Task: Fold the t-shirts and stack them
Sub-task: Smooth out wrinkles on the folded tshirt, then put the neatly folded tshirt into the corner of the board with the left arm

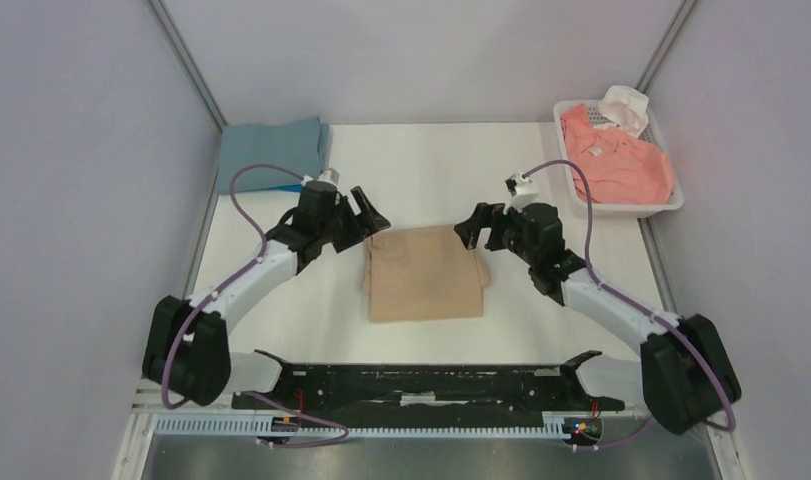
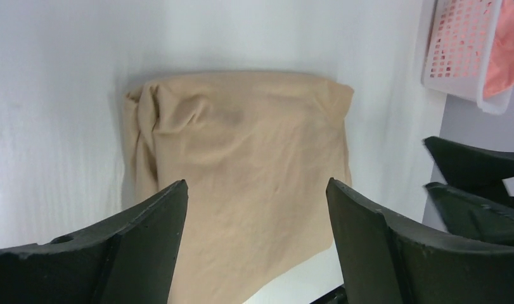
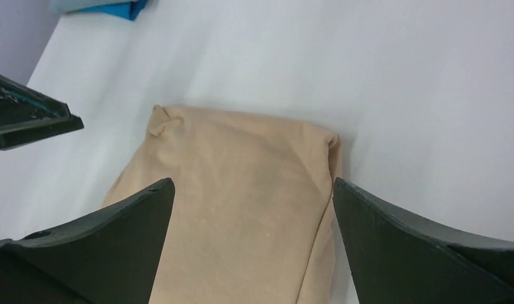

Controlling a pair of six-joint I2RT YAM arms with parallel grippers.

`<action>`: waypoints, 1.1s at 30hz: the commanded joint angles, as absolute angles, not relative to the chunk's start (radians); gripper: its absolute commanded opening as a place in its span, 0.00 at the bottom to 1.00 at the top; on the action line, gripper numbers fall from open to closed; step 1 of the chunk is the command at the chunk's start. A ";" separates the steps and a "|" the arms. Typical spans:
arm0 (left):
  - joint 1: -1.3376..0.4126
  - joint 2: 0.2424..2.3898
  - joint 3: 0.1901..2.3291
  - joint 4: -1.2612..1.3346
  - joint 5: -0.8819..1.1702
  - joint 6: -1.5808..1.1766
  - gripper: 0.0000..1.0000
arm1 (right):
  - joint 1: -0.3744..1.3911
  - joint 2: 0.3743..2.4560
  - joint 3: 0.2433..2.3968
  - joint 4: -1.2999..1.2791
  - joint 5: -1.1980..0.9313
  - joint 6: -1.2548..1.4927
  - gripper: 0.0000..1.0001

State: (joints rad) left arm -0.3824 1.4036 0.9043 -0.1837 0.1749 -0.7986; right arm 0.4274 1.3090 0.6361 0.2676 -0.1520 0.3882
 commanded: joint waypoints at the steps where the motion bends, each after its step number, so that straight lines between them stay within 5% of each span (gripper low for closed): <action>1: -0.389 1.269 0.757 -0.250 0.060 -0.754 0.86 | 0.432 1.095 0.497 0.283 0.007 0.341 0.98; 7: -0.405 1.240 0.639 -0.177 0.103 -0.754 0.86 | 0.431 0.918 0.312 0.290 0.211 0.400 0.98; 19: -0.493 1.463 0.645 -0.107 0.069 -0.763 0.86 | 0.430 0.930 0.309 0.292 0.201 0.359 0.98; 26: -0.572 1.571 0.690 -0.101 0.006 -0.790 0.70 | 0.431 0.987 0.327 0.266 0.192 0.333 0.98; 33: -0.704 1.734 0.824 -0.294 -0.271 -0.882 0.57 | 0.431 0.935 0.315 0.231 0.236 0.335 0.98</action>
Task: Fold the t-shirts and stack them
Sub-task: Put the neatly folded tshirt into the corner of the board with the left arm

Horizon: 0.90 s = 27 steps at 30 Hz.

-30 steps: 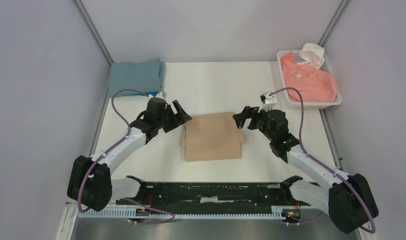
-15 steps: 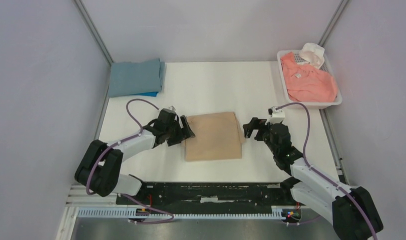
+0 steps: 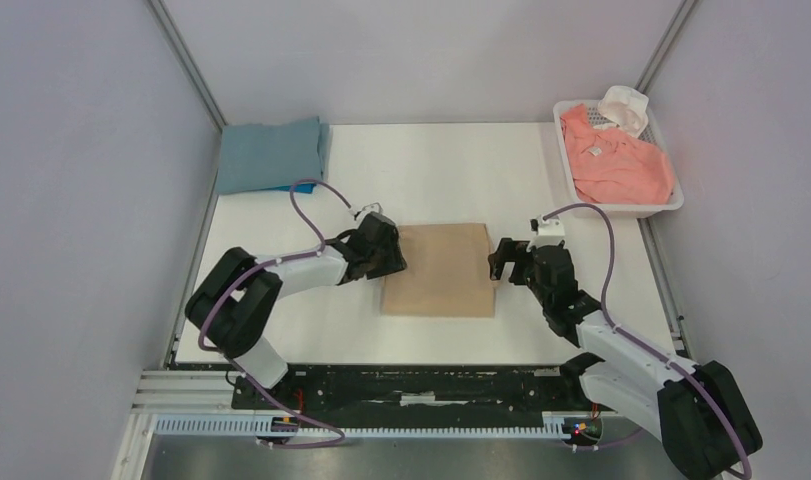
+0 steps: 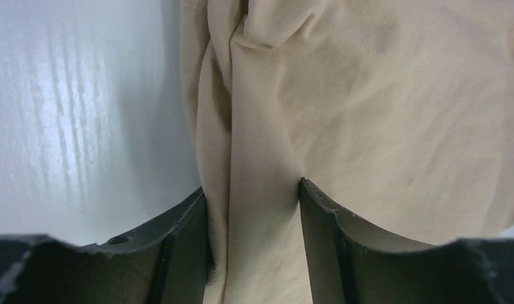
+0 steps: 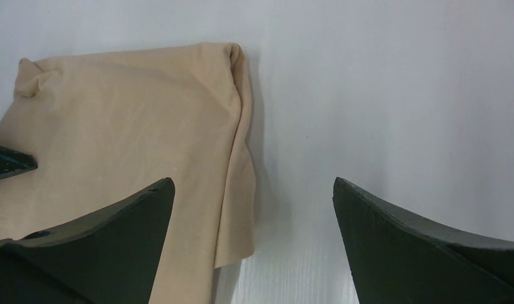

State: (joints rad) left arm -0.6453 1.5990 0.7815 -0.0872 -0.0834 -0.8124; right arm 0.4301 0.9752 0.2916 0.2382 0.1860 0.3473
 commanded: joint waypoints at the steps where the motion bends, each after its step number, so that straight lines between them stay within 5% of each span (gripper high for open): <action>1: -0.725 1.766 0.855 -0.335 -0.300 -0.893 0.54 | 0.431 0.923 0.311 0.228 0.241 0.336 0.98; 5: -0.782 1.887 0.942 -0.366 -0.336 -0.926 0.30 | 0.431 0.876 0.295 0.217 0.276 0.331 0.98; 7: -0.791 1.945 0.979 -0.365 -0.320 -0.926 0.04 | 0.431 0.854 0.291 0.208 0.300 0.330 0.98; 17: -0.769 1.969 1.352 -0.603 -0.693 -0.669 0.02 | 0.431 0.771 0.265 0.181 0.314 0.338 0.98; 27: -0.577 1.921 1.487 -0.343 -0.815 -0.183 0.02 | 0.430 0.773 0.257 0.176 0.425 0.334 0.98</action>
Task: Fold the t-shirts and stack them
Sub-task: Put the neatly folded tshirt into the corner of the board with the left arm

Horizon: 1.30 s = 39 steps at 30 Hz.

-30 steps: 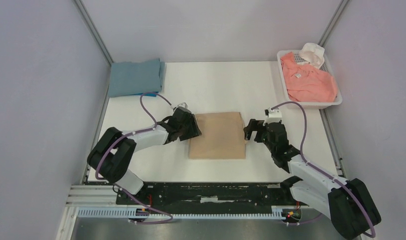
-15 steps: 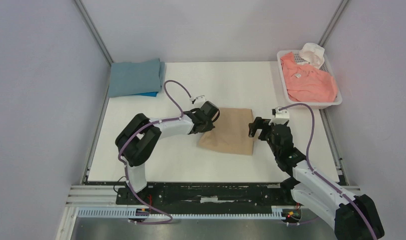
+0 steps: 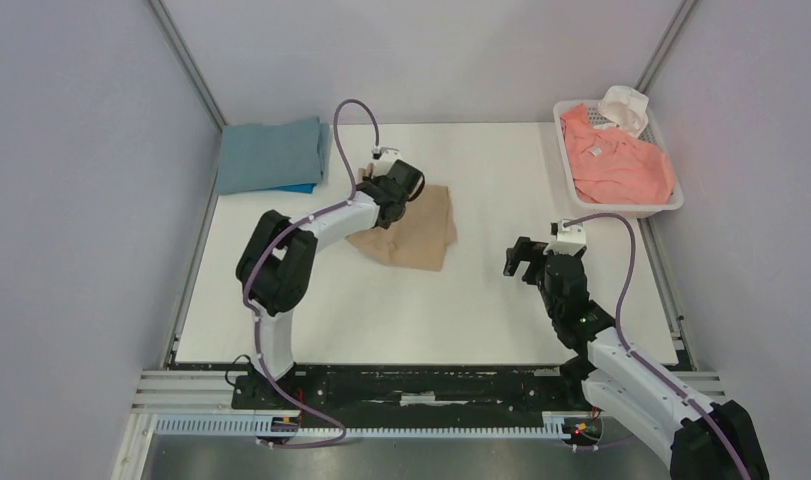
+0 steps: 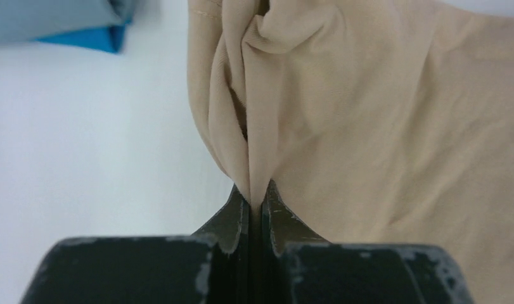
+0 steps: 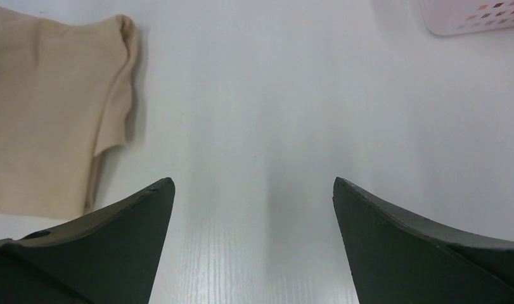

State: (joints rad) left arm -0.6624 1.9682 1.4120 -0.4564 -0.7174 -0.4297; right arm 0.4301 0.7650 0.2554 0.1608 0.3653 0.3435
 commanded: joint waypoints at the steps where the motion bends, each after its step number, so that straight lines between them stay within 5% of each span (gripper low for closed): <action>1: -0.551 1.915 1.494 -0.323 -0.802 -0.155 0.02 | 0.430 0.782 0.261 0.176 0.427 0.331 0.98; 10: -0.402 1.946 1.535 -0.018 -0.793 0.334 0.02 | 0.430 0.892 0.291 0.176 0.480 0.329 0.98; 39: -0.181 1.999 2.039 -0.225 -0.586 0.237 0.02 | 0.431 0.895 0.328 0.106 0.654 0.340 0.98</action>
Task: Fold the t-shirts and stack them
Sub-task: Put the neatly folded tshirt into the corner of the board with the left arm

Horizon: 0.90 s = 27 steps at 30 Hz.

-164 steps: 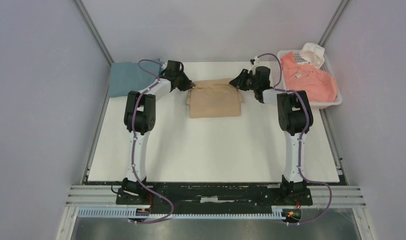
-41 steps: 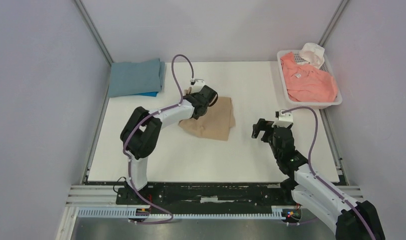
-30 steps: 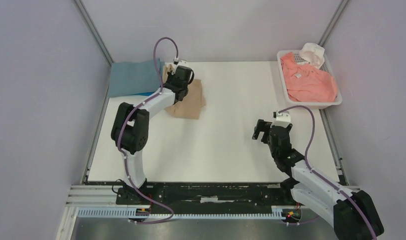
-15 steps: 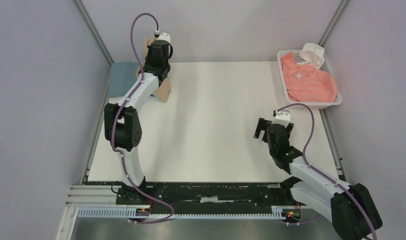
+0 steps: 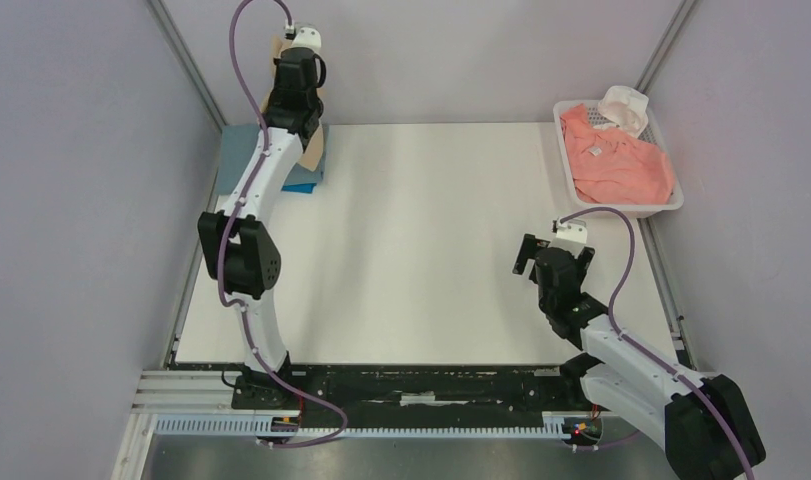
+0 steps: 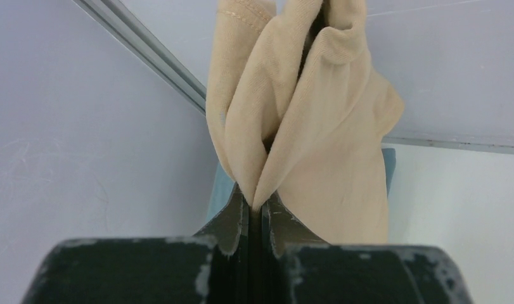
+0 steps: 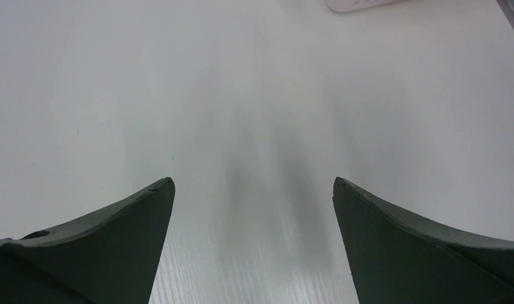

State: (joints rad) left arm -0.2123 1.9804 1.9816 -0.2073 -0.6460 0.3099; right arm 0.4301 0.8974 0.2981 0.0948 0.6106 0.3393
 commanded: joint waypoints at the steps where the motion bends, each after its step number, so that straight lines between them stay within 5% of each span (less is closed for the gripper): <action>1: -0.178 2.014 2.047 -0.234 -0.584 0.236 0.02 | 0.430 0.897 0.328 0.106 0.654 0.339 0.98; 26: 0.046 2.277 2.195 -0.290 -0.545 0.110 0.03 | 0.431 0.972 0.349 0.097 0.709 0.350 0.98; 27: 0.059 2.284 2.195 -0.289 -0.542 0.093 0.11 | 0.431 0.971 0.345 0.105 0.708 0.348 0.98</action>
State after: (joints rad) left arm 0.0021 2.2635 2.1479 -0.3092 -0.5529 0.1997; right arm 0.4301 0.9668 0.3103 0.0849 0.6682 0.3401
